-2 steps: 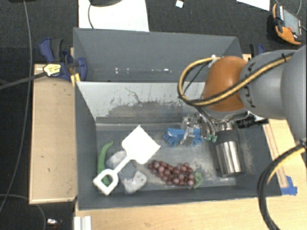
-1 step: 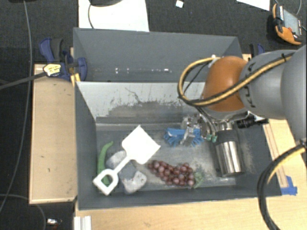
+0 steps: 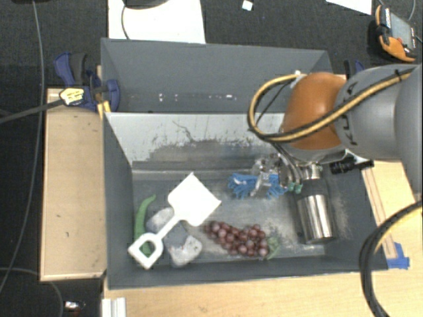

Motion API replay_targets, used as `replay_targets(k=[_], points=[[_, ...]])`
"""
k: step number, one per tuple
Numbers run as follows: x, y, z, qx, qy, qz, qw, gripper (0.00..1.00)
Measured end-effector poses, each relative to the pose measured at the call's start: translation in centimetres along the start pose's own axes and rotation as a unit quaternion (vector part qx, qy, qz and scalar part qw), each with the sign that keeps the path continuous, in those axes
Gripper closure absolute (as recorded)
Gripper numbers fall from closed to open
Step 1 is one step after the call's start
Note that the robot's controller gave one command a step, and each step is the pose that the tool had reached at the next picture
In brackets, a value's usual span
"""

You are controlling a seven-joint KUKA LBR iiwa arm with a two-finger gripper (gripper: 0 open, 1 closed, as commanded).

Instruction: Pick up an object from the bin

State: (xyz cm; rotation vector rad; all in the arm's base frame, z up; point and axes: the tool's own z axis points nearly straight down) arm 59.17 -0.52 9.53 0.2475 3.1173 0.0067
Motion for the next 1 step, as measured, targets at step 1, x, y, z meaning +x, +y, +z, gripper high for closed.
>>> replay_targets(k=[1], points=[[0.05,0.0,-4.77,0.0,0.0025,0.0,1.0,1.0]])
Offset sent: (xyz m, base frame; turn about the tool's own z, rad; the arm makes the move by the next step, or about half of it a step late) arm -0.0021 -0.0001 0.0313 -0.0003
